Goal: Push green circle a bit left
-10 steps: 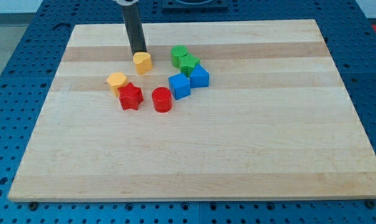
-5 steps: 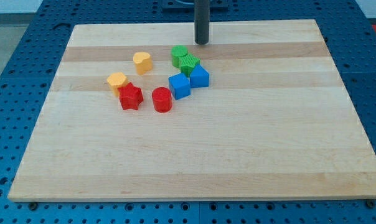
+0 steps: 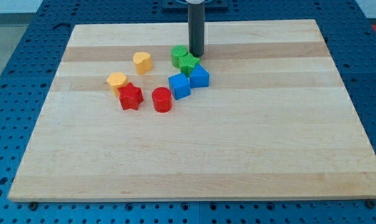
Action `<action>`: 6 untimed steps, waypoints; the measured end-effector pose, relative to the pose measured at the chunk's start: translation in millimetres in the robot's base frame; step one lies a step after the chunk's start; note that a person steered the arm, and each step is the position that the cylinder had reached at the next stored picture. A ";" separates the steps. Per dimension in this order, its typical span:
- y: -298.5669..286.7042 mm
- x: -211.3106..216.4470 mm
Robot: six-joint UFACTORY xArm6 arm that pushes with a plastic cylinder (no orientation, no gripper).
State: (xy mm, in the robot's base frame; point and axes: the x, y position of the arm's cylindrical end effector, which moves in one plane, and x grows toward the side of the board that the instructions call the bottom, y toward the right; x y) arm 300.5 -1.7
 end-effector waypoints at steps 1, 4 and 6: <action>-6.9 0.0; -41.5 0.0; -41.5 2.8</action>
